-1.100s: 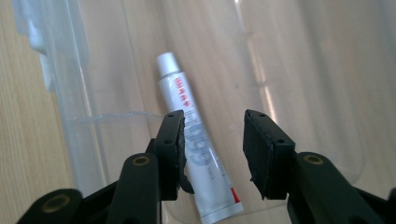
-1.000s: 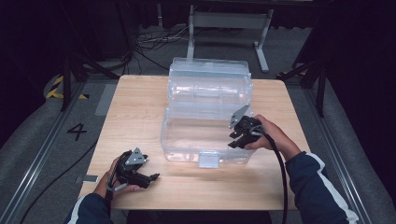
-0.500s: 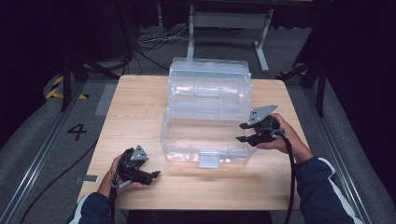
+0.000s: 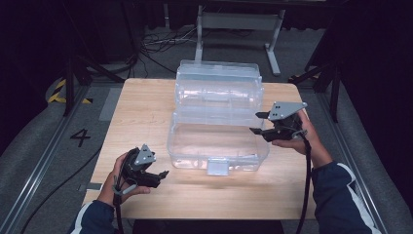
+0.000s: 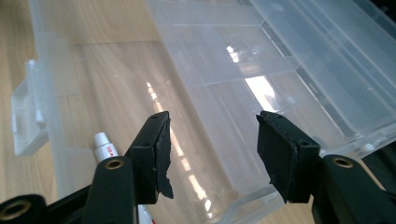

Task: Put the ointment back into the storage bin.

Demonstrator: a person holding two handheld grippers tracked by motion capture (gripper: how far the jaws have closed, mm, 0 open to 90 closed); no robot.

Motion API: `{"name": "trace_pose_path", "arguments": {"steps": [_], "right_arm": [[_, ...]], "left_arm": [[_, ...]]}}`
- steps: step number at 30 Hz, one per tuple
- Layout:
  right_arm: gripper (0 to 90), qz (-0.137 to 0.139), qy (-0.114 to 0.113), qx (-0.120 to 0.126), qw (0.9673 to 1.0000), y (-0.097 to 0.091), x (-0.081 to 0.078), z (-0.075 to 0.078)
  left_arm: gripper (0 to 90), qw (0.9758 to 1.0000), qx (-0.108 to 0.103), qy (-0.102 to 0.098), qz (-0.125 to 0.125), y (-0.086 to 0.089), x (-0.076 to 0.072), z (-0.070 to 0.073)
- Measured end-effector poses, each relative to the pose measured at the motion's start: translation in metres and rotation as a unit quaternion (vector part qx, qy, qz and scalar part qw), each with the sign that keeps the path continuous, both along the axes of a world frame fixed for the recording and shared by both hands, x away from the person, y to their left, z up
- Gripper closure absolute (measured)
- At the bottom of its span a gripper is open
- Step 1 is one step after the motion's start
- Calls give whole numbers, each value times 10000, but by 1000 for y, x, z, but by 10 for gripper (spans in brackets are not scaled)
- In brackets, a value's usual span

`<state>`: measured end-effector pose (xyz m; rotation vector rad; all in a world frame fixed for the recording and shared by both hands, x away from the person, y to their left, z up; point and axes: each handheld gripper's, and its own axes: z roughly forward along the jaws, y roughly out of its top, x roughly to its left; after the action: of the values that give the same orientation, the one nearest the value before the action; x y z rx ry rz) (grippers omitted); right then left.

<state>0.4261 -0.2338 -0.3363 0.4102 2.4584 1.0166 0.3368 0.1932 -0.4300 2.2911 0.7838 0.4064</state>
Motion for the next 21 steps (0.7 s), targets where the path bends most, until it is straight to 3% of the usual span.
{"name": "trace_pose_path", "arguments": {"steps": [2, 3, 8, 12, 17, 19, 21], "right_arm": [[437, -39, -86, 4, 10000, 0, 5, 5], [440, -38, -158, 5, 9999, 0, 6, 8], [442, -57, -246, 214, 9995, -2, 12, 23], [444, -212, -342, 95, 9991, 3, 27, 31], [459, -353, -442, -29, 9984, 10, 44, 38], [463, -372, -352, -45, 9987, 14, 53, 40], [461, -384, -275, -220, 9986, 19, 62, 41]], "left_arm": [[204, 10000, 41, -78, 47, -3, -1, 4], [204, 9996, 172, -203, 50, -7, -1, 11], [223, 9992, 103, -381, -10, -12, -2, 26], [236, 9985, 234, -477, -149, -20, 1, 36], [238, 9981, 240, -422, -378, -31, 9, 43], [238, 9975, 310, -398, -504, -36, 11, 45], [238, 9969, 349, -389, -584, -42, 14, 45]]}}
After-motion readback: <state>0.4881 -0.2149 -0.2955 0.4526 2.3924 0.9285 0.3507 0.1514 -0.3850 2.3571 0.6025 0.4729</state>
